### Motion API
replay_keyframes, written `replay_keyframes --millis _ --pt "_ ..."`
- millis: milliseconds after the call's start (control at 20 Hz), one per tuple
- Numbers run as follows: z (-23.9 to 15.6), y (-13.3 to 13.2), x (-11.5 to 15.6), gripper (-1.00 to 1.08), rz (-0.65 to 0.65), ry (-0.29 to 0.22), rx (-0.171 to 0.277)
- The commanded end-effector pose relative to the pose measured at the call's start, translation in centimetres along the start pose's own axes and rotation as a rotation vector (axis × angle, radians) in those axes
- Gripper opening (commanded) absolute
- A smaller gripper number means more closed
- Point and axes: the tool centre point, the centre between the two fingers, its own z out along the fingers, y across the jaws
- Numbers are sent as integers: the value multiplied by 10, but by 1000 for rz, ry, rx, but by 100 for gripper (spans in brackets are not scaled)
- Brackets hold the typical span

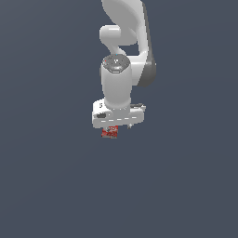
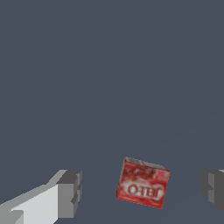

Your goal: Pick up the object and move it to a goal position.

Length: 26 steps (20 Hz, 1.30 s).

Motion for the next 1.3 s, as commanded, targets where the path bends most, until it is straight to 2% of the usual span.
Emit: replay_keyframes --millis 0,1250 --pt "5 3 -3 100 -49 -2 -3" --pt "61 30 -46 100 -708 -26 -17"
